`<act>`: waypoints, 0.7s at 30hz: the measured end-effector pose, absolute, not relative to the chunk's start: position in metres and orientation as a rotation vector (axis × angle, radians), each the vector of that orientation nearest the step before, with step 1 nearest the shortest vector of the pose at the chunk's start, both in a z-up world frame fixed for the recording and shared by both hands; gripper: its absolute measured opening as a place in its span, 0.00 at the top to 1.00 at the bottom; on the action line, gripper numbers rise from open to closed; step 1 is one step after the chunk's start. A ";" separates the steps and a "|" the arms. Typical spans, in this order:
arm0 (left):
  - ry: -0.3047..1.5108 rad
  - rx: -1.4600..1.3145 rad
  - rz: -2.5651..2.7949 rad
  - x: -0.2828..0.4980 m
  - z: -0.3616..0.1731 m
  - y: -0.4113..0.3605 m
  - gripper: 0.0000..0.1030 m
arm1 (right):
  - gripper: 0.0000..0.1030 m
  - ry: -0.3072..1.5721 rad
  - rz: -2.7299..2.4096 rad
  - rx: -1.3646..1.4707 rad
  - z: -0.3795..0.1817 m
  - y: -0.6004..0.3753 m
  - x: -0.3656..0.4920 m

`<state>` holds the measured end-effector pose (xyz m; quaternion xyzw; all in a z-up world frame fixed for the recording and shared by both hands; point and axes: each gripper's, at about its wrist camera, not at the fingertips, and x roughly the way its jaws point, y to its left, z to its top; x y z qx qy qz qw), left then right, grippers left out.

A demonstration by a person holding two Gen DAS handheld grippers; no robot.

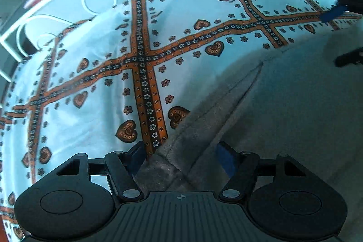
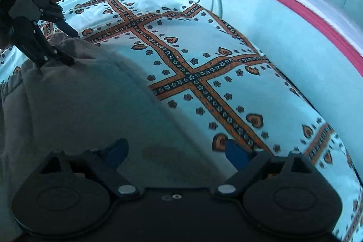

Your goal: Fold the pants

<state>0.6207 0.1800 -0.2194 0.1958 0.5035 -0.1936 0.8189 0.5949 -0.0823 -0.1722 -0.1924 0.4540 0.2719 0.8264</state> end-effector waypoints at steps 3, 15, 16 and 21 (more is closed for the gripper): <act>1.091 0.360 -0.447 0.622 -0.223 0.184 0.47 | 0.22 1.005 0.593 -0.408 -0.183 -0.080 0.610; 0.934 0.411 -0.276 0.575 -0.205 0.177 0.83 | 1.00 0.984 0.565 -0.437 -0.169 -0.061 0.573; 0.905 0.424 -0.261 0.566 -0.199 0.177 0.83 | 1.00 0.958 0.560 -0.452 -0.162 -0.059 0.560; 0.792 0.423 -0.257 0.512 -0.153 0.188 0.83 | 1.00 0.827 0.542 -0.431 -0.119 -0.056 0.489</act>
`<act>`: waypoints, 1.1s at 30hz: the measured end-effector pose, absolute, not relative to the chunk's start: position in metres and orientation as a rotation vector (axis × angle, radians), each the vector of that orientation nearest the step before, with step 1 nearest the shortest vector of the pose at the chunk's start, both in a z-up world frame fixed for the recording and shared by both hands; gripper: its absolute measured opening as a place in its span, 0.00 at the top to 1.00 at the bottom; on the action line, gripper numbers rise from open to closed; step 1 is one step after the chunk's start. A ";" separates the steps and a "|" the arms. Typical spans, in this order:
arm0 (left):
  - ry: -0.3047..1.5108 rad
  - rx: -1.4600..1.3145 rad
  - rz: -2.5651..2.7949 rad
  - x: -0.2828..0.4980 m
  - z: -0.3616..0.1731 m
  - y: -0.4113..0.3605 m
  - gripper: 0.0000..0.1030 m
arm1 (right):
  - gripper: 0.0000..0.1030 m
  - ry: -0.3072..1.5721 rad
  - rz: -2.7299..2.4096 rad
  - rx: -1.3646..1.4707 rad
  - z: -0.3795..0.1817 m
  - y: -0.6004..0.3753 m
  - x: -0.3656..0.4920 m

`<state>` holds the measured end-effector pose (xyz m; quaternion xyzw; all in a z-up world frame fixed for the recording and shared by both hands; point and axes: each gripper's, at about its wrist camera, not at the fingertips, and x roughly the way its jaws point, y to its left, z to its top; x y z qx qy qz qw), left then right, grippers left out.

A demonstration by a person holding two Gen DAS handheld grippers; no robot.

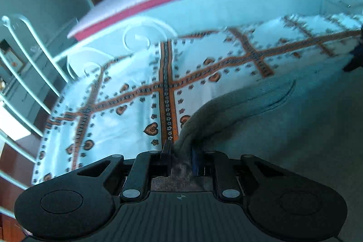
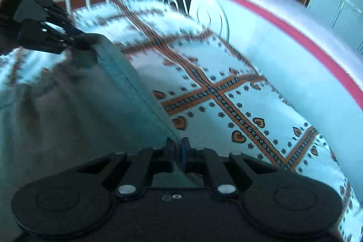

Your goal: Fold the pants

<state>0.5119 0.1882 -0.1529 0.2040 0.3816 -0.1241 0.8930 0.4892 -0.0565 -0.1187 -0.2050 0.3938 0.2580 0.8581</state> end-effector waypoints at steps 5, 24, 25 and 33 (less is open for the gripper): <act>0.761 0.453 -0.308 0.433 -0.121 0.199 0.83 | 1.00 0.776 0.583 -0.395 -0.090 -0.053 0.393; 0.997 0.141 -0.197 0.289 -0.176 0.243 0.35 | 0.62 0.940 0.518 -0.204 -0.168 -0.020 0.261; 1.013 0.073 -0.167 0.287 -0.175 0.252 0.22 | 0.34 0.933 0.509 -0.165 -0.163 -0.026 0.258; 1.123 -0.420 -0.024 0.282 -0.195 0.303 0.20 | 0.43 1.051 0.393 0.256 -0.167 -0.081 0.252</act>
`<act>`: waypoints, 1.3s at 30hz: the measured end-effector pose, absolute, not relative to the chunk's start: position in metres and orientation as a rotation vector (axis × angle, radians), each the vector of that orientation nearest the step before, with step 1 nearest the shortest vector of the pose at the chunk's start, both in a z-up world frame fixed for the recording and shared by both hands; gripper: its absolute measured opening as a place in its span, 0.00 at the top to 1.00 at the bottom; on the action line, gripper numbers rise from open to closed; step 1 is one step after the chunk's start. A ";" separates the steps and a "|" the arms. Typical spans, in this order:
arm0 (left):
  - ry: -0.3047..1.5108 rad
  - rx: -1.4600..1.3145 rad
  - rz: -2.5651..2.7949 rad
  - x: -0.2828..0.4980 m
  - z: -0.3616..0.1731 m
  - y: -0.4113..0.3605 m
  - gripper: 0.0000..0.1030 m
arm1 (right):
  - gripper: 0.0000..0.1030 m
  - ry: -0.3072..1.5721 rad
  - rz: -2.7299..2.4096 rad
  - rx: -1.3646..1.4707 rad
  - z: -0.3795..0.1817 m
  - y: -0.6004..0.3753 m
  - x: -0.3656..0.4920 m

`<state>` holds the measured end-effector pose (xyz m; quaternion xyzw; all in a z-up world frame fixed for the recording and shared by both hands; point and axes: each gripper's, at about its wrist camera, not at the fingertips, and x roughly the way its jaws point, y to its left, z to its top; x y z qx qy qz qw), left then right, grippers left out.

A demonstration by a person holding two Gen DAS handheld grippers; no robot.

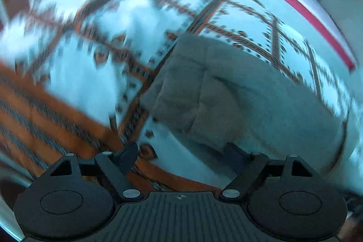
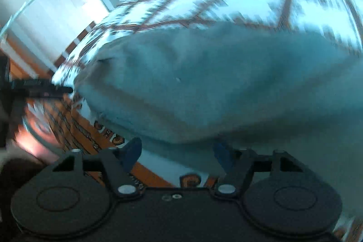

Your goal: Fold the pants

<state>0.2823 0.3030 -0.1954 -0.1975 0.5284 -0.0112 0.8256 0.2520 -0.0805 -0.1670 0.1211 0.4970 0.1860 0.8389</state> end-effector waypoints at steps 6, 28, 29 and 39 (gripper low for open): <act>1.113 -0.555 0.017 0.291 -0.217 0.303 0.25 | 0.55 1.109 0.317 0.475 -0.186 -0.100 0.264; 0.990 -0.444 0.007 0.313 -0.202 0.309 0.77 | 1.00 0.957 0.327 0.502 -0.151 -0.063 0.255; 1.006 -0.433 0.002 0.311 -0.207 0.307 0.77 | 1.00 0.959 0.319 0.470 -0.154 -0.064 0.254; 0.996 -0.385 -0.026 0.293 -0.193 0.288 0.49 | 0.83 1.059 0.274 0.437 -0.192 -0.062 0.244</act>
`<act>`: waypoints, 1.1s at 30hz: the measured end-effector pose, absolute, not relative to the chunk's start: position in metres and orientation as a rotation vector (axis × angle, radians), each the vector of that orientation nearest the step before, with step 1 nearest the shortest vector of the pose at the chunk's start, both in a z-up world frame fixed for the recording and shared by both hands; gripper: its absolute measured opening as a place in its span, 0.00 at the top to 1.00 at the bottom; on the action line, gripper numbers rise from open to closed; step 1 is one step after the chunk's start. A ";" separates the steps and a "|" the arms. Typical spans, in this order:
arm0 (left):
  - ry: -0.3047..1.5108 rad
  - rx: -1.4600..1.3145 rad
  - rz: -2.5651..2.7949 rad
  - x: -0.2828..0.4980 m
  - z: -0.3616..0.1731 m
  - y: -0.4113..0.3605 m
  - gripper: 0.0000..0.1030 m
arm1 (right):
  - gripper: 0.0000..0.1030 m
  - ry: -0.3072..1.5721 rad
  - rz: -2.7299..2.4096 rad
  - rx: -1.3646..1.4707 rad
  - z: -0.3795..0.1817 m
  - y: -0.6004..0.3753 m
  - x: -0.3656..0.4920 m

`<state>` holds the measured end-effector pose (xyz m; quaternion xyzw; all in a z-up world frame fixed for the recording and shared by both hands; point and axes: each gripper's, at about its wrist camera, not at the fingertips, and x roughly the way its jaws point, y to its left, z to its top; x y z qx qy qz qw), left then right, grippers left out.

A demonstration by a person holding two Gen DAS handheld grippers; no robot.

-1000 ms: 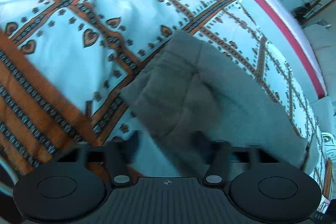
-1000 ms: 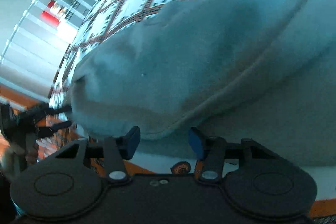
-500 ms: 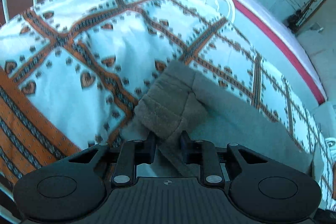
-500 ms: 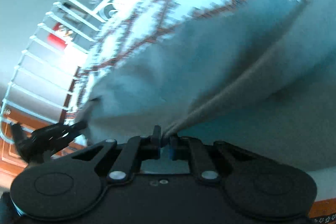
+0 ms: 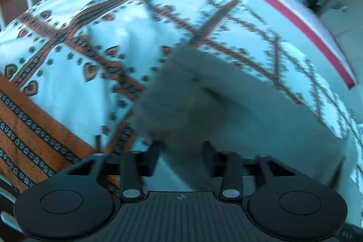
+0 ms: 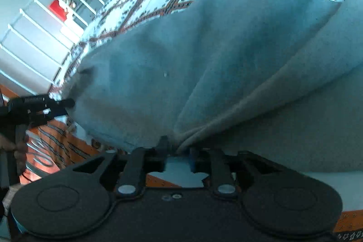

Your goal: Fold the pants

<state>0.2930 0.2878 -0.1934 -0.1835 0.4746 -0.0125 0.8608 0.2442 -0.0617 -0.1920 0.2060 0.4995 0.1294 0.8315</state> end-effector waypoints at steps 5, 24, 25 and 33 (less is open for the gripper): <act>0.967 -0.344 -0.144 0.273 -0.167 0.249 0.38 | 0.76 1.006 0.256 0.421 -0.172 -0.078 0.235; 0.955 0.027 -0.224 0.245 -0.192 0.097 0.24 | 0.56 0.988 0.012 0.533 -0.166 -0.139 0.254; 0.953 0.042 -0.222 0.245 -0.196 0.094 0.31 | 0.57 0.988 -0.013 0.504 -0.167 -0.139 0.258; 0.908 0.104 -0.250 0.239 -0.199 0.078 0.51 | 0.59 1.079 -0.193 0.490 -0.178 -0.135 0.288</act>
